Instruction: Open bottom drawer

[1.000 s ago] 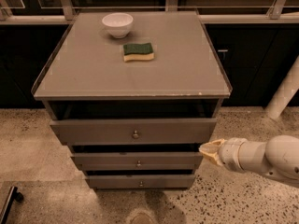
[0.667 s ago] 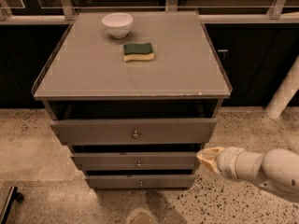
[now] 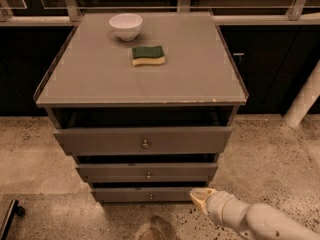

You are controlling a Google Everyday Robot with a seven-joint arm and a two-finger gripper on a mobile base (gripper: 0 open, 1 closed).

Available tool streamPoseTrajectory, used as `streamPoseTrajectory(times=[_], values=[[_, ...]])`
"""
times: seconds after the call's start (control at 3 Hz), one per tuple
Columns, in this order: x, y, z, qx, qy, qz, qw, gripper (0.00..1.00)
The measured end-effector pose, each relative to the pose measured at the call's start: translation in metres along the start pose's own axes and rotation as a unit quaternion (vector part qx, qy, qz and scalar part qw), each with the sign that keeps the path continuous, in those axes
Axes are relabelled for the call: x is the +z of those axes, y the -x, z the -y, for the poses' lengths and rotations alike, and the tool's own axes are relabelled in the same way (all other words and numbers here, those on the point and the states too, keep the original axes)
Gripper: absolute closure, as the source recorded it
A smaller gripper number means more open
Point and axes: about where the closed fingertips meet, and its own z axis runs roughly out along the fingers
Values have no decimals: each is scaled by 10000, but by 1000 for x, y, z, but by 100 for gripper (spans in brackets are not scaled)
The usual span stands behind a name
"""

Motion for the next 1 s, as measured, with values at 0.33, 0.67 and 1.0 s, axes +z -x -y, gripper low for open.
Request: streamPoseTrajectory(times=[0.33,0.67,1.0], values=[[44,-44,1,288,-330,-78,9990,100],[44,-44,1,284,-318,-78,9991,100],[55,-56,-6,-72,-219,51,9997,100]])
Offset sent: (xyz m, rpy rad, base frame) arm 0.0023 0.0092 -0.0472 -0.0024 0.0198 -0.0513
